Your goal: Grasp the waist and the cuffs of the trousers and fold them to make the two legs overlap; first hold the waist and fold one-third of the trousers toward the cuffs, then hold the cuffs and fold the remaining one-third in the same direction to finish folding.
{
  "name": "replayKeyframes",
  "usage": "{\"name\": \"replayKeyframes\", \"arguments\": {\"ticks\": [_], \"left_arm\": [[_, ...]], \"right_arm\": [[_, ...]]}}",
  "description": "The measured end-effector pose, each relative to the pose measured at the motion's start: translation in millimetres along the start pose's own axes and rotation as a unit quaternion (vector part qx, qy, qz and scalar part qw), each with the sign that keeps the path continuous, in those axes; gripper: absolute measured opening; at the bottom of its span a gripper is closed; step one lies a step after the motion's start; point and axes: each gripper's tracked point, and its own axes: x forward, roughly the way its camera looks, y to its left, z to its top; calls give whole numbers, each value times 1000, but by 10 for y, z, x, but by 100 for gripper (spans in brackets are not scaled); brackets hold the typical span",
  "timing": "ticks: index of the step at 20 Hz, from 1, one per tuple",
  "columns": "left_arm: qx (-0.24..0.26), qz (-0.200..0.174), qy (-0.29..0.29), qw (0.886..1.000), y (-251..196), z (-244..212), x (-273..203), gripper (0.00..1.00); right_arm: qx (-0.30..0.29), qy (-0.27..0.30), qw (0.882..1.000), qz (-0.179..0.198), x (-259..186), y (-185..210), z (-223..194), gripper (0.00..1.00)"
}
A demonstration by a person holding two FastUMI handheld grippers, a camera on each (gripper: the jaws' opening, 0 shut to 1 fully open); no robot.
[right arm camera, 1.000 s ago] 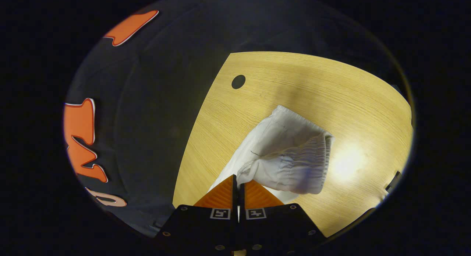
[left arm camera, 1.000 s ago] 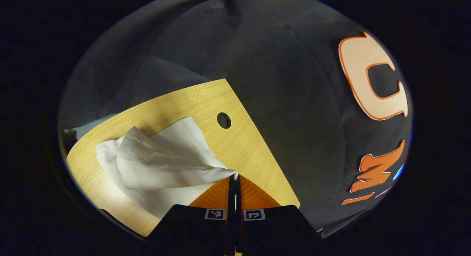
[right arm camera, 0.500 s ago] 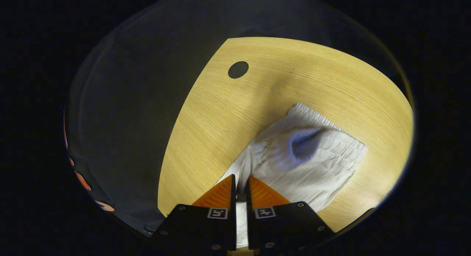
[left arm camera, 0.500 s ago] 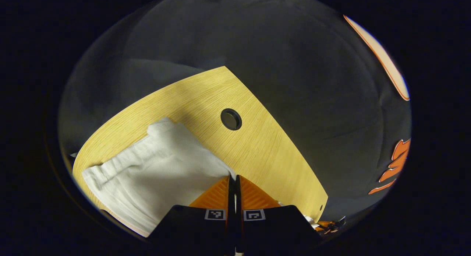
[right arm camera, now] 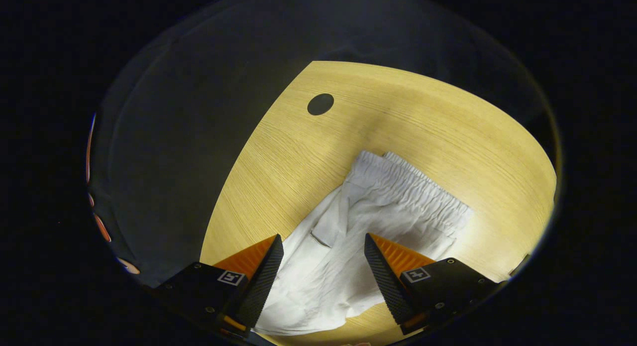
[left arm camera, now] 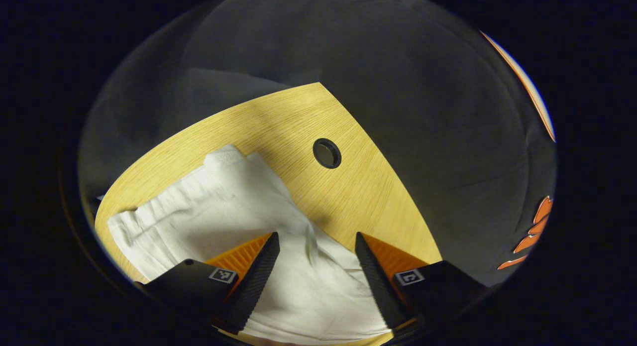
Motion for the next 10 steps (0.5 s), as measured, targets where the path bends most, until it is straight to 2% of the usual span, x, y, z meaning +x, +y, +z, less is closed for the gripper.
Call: {"name": "replayKeyframes", "arguments": {"ticks": [4,7,10], "left_arm": [[35,0,-16,999,-66,14,-201,100],[81,-11,-50,995,-153,78,-368,100],[118,-21,-60,991,-208,-6,-552,100]], "right_arm": [[-5,-23,1000,16,-337,-74,-13,99],[-6,-37,999,8,-556,-301,-68,99],[7,-47,999,-5,-680,-562,-124,99]]}}
